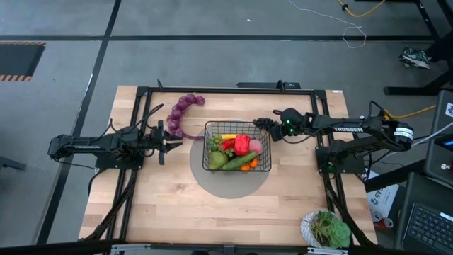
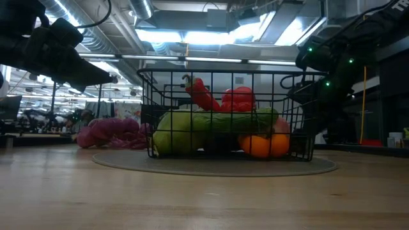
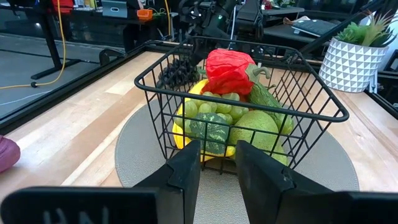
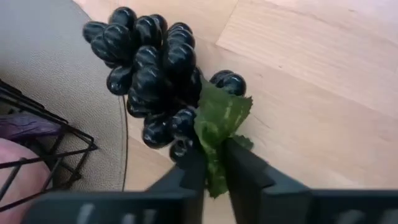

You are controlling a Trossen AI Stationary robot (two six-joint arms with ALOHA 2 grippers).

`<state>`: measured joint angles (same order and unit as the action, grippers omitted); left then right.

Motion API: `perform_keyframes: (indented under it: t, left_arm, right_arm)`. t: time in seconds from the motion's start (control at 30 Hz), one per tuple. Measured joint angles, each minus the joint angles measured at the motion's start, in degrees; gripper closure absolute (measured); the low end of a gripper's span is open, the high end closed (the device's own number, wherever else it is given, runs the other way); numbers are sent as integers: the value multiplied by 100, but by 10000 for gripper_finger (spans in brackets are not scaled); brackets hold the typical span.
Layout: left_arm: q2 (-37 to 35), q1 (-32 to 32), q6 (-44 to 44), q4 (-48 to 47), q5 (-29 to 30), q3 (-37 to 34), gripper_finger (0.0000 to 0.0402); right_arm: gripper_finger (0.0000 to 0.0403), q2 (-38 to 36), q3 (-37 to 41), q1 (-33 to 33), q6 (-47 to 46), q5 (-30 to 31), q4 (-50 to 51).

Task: Build produce basket
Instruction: Put the grapes into the wire basket

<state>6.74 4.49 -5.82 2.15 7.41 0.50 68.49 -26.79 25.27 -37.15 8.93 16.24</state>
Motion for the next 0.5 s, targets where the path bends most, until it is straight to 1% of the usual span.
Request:
perform_keyframes:
  t: [0.07,0.1,0.3,0.5]
  left_arm:
    - [-2,1,2,0,1,-1,305]
    - [0,0,0,0,1,1,305]
    - [-1,0,2,0,0,-1,305]
    - [0,0,2,0,1,-1,305]
  right_arm:
    - [382,0,0,-28,126,8,-43]
    - [391,0,0,-55,183,59,-82]
    - [400,2,-199,-256,375,446,-98]
    - [403,2,-758,-477,700,863,88]
